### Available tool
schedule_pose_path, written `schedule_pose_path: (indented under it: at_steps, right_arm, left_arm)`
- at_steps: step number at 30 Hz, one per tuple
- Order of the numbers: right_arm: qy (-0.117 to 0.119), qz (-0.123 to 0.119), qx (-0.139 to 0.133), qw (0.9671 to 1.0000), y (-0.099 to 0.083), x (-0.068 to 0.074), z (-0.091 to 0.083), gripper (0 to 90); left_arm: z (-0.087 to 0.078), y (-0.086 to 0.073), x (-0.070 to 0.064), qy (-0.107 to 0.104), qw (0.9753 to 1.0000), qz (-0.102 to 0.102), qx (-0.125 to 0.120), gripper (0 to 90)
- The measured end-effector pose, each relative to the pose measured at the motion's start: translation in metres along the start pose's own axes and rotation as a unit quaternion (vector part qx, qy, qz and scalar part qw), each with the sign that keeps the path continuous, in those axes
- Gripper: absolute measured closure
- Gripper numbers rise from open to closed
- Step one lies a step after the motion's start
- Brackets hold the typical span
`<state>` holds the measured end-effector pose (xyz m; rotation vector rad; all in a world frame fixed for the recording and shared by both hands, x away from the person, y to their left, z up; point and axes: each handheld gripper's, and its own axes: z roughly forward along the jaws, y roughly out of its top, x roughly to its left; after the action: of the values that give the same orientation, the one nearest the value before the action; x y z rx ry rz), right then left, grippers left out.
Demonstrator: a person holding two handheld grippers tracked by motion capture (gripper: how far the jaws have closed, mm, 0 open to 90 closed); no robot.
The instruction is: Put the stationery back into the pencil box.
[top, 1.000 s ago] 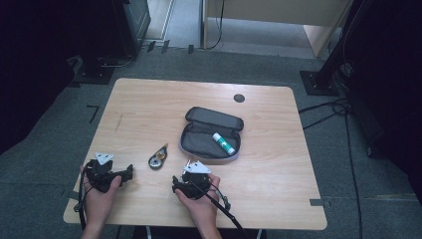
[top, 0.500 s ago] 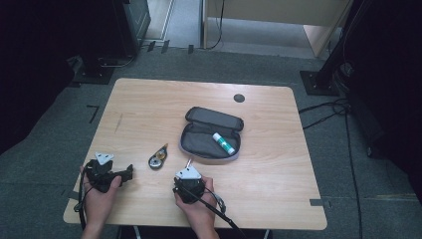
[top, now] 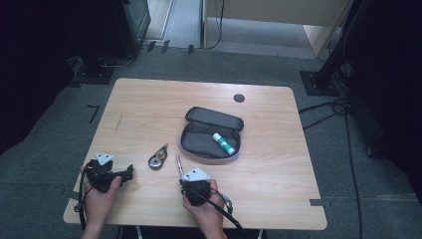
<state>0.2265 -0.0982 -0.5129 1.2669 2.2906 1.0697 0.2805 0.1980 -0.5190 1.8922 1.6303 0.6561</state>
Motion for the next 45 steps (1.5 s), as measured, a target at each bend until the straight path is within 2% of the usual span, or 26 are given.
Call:
schedule_pose_path:
  at_steps: [3, 8, 9, 10, 12, 15, 20, 23, 26, 29, 30, 31, 33, 34, 36, 37, 41, 45]
  right_arm:
    - [-0.011, -0.009, 0.002, 0.9999, -0.002, 0.0, -0.004, 78.7]
    - [-0.013, 0.001, 0.005, 0.9999, -0.006, 0.001, -0.005, 75.0]
    - [-0.019, 0.003, -0.004, 0.9998, -0.011, 0.003, -0.006, 70.4]
    - [-0.019, 0.003, -0.004, 0.9998, -0.011, 0.003, -0.006, 70.4]
    - [-0.034, -0.002, -0.017, 0.9993, -0.018, 0.004, -0.009, 72.7]
    - [-0.026, -0.006, -0.027, 0.9993, -0.022, 0.002, -0.01, 75.1]
    - [-0.01, -0.014, -0.027, 0.9995, -0.022, -0.001, -0.01, 81.1]
    - [0.002, -0.03, -0.02, 0.9994, -0.02, -0.005, -0.011, 81.0]
    - [0.022, -0.031, -0.012, 0.9992, -0.02, -0.013, -0.013, 78.7]
    - [0.004, -0.02, -0.017, 0.9996, -0.022, -0.011, -0.014, 67.9]
    - [-0.002, -0.019, -0.022, 0.9996, -0.024, -0.008, -0.015, 67.7]
    - [-0.013, -0.022, -0.027, 0.9993, -0.025, -0.005, -0.015, 69.1]
    - [-0.02, -0.02, -0.026, 0.9993, -0.027, 0.0, -0.015, 72.3]
    - [-0.019, -0.017, -0.027, 0.9993, -0.026, -0.001, -0.015, 76.5]
    - [-0.019, -0.013, -0.026, 0.9994, -0.026, -0.002, -0.016, 78.6]
    - [-0.012, -0.007, -0.027, 0.9995, -0.026, -0.006, -0.016, 80.6]
    - [-0.013, -0.009, -0.028, 0.9995, -0.026, -0.005, -0.016, 81.3]
    - [-0.01, 0.0, -0.03, 0.9995, -0.027, -0.011, -0.018, 81.4]
  left_arm:
    - [0.0, 0.0, 0.0, 0.0, 1.0, 0.0, 0.0, 0.0]
    - [0.0, 0.0, 0.0, 0.0, 1.0, 0.0, 0.0, 0.0]
    - [0.0, 0.0, 0.0, 0.0, 1.0, 0.0, 0.0, 0.0]
    - [0.0, 0.0, 0.0, 0.0, 1.0, 0.0, 0.0, 0.0]
    - [0.0, 0.0, 0.0, 0.0, 1.0, 0.0, 0.0, 0.0]
    - [0.0, 0.0, 0.0, 0.0, 1.0, 0.001, 0.0, 0.0]
    - [0.0, 0.0, 0.0, 0.0, 1.0, 0.001, 0.0, 0.0]
    - [0.0, 0.0, 0.0, 0.0, 1.0, 0.0, 0.0, 0.0]
    - [0.0, 0.0, 0.0, 0.0, 1.0, 0.001, 0.0, 0.0]
    - [0.0, 0.0, 0.0, 0.0, 1.0, 0.0, 0.0, 0.0]
    - [0.0, 0.0, 0.0, 0.0, 1.0, 0.001, 0.0, 0.0]
    - [0.0, 0.0, 0.0, 0.0, 1.0, 0.0, 0.0, 0.0]
    - [0.0, 0.0, 0.0, 0.0, 1.0, 0.0, 0.0, 0.0]
    - [0.0, 0.0, 0.0, 0.0, 1.0, 0.0, 0.0, 0.0]
    - [0.0, 0.0, 0.0, 0.0, 1.0, 0.0, 0.0, 0.0]
    - [0.0, 0.0, 0.0, 0.0, 1.0, 0.0, 0.0, 0.0]
    - [0.0, 0.0, 0.0, 0.0, 1.0, 0.0, 0.0, 0.0]
    - [0.0, 0.0, 0.0, 0.0, 1.0, 0.001, 0.0, 0.0]
